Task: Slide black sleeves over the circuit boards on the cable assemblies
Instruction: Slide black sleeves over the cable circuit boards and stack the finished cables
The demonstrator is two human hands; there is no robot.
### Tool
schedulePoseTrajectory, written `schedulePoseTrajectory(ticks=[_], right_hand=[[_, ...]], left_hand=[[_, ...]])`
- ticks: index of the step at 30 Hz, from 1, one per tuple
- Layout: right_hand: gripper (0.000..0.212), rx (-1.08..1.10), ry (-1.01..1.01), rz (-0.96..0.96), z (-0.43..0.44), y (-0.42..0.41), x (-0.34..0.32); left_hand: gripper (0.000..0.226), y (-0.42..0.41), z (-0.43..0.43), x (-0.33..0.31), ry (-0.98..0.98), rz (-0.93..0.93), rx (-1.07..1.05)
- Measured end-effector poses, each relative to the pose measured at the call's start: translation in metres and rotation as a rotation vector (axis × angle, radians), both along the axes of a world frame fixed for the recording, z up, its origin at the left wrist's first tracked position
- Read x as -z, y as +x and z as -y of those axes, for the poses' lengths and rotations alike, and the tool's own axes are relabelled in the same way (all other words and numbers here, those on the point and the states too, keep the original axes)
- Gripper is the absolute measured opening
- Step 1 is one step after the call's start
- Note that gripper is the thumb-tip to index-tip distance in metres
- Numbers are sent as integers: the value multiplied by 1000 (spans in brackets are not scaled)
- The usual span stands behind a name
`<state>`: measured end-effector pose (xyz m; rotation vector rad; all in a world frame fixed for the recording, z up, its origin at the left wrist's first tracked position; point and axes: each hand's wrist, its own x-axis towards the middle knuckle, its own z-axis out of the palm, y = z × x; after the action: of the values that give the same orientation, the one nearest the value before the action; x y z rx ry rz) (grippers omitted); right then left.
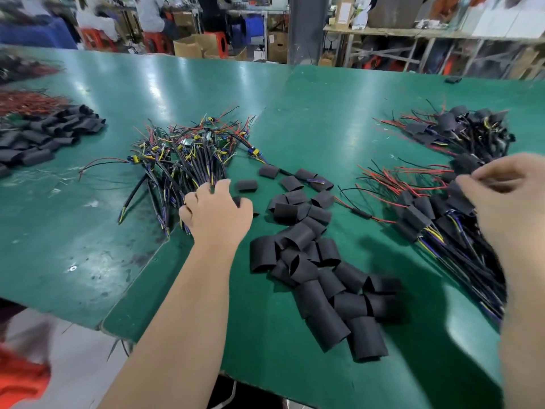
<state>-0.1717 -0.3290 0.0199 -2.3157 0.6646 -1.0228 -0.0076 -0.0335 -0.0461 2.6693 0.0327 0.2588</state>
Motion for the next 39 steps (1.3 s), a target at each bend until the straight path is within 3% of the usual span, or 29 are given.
schedulePoseTrajectory(ticks=[5,8,12,16,19,22,26,30,34,39], right_hand=[[8,18,-209,-319,-28,18,21],[6,-6,-307,-260,-36,20,19],[9,-67,-246,-232,-43,22,23],[9,-101,-160,-266,-48,24,26],[8,-116,-123,-257,-50,24,25],[9,-117,-110,-240,-50,24,25],[10,-123,-110,-224,-51,25,27],[12,-146,-107,-204,-56,26,27],[12,-146,-78,-189,-61,26,25],[12,-163,55,-115,-69,27,22]], left_hand=[[34,4,-2,0,105,43,-32],[30,7,-7,0,137,125,-85],[18,15,-13,-2,51,132,-115],[50,25,-15,0,70,86,-188],[58,27,-18,2,-16,81,-238],[49,31,-25,0,-98,60,-264],[26,33,-37,-5,-16,16,-289],[22,28,-44,-10,-66,23,-343],[25,23,-45,-12,-317,90,-319],[21,16,-40,-26,-1112,211,24]])
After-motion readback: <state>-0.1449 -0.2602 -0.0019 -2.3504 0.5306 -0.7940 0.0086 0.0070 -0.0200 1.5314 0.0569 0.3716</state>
